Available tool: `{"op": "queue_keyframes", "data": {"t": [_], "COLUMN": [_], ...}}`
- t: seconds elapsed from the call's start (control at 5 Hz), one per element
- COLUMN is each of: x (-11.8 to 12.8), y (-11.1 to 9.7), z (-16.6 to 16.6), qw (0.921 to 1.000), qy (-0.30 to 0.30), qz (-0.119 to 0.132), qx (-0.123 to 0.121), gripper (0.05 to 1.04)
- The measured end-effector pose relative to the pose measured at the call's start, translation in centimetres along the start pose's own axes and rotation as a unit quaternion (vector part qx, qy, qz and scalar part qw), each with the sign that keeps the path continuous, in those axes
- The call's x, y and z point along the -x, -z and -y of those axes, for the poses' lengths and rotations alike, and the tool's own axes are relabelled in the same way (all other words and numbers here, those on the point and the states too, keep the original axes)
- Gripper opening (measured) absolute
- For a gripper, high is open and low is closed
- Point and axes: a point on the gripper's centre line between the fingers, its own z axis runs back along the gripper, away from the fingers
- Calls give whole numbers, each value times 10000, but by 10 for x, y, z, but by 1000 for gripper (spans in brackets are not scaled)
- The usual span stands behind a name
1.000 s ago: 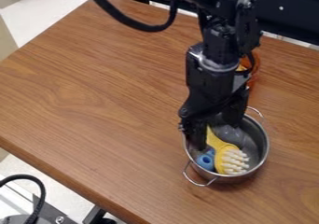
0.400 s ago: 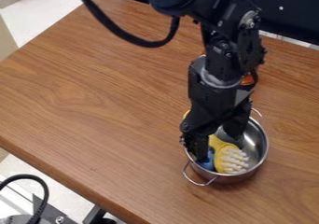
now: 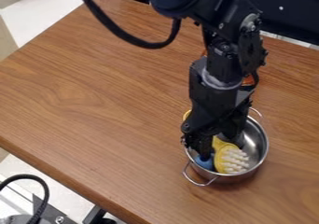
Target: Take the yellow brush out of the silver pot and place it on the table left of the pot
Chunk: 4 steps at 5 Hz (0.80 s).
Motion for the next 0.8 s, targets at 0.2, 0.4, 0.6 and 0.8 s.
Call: {"op": "queue_keyframes", "data": {"t": [0.2,0.4,0.6,0.8], "x": [1,1,0,-3], "y": [3,3,0,-17], "z": [1,0,-2,2], "qw": [10000,10000,9998,9999], "qy": [37,42,3,13], "qz": [55,44,-83,-141], "qx": [-8,-30,-158,23], "gripper": [388,303,303,303]}}
